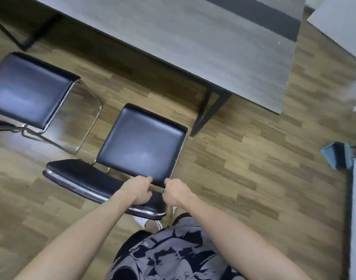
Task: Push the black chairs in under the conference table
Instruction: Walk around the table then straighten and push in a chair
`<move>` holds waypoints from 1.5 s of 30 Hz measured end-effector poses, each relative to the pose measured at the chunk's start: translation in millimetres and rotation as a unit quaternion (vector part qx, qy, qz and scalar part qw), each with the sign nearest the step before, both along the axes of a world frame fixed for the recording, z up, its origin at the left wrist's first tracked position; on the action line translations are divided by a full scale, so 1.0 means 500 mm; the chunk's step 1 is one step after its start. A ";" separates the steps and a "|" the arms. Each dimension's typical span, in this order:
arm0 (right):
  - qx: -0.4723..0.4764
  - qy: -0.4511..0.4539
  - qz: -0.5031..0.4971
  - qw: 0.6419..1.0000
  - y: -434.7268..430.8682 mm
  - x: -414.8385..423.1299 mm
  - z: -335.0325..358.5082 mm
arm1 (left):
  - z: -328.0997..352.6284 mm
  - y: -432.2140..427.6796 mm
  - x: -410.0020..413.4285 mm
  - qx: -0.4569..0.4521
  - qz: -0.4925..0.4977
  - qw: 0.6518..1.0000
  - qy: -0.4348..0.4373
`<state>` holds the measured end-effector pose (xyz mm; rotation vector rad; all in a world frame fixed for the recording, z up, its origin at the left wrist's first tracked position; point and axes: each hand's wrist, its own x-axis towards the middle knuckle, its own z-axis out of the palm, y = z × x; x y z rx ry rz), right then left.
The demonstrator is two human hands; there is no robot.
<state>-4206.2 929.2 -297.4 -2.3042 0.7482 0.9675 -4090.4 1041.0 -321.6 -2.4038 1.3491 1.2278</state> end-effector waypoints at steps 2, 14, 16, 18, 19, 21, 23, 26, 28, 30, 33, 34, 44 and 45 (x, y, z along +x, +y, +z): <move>-0.003 -0.007 -0.009 1.000 0.006 -0.002 0.009 | -0.001 -0.010 0.000 0.001 -0.027 1.000 0.002; 0.000 -0.031 -0.005 0.999 0.004 -0.009 0.004 | 0.016 -0.038 0.015 -0.004 -0.027 0.999 -0.044; -0.001 -0.033 0.007 0.999 0.006 -0.008 -0.001 | 0.014 -0.026 0.022 -0.004 -0.014 0.999 -0.040; -0.002 -0.030 0.008 1.000 0.010 -0.002 -0.003 | 0.009 -0.012 0.035 -0.003 -0.009 0.999 -0.034; -0.002 -0.027 0.007 1.000 0.014 0.002 -0.006 | 0.007 -0.005 0.043 -0.002 -0.007 1.000 -0.031; -0.002 -0.021 0.003 1.000 0.025 0.011 -0.014 | 0.004 0.009 0.063 0.002 -0.004 1.000 -0.025; -0.004 -0.014 -0.007 1.000 0.037 0.024 -0.023 | 0.003 0.019 0.089 0.011 -0.012 1.000 -0.024; -0.013 0.002 -0.032 0.999 0.059 0.054 -0.033 | -0.007 0.039 0.130 0.017 -0.029 0.999 -0.017; -0.019 0.011 -0.050 0.998 0.082 0.083 -0.039 | -0.007 0.053 0.160 0.018 -0.055 0.998 -0.015; -0.022 0.020 -0.063 0.998 0.107 0.122 -0.042 | -0.014 0.071 0.192 0.011 -0.076 0.997 -0.010; -0.028 0.022 -0.077 0.996 0.144 0.179 -0.051 | -0.012 0.100 0.239 -0.002 -0.112 0.994 -0.010; -0.031 0.025 -0.080 0.996 0.159 0.196 -0.053 | -0.011 0.111 0.256 -0.001 -0.122 0.993 -0.012; -0.022 0.042 -0.135 0.990 0.274 0.238 -0.064 | -0.032 0.195 0.367 0.041 -0.157 0.987 0.016; -0.025 0.040 -0.144 0.988 0.275 0.238 -0.061 | -0.027 0.194 0.367 0.038 -0.160 0.986 0.019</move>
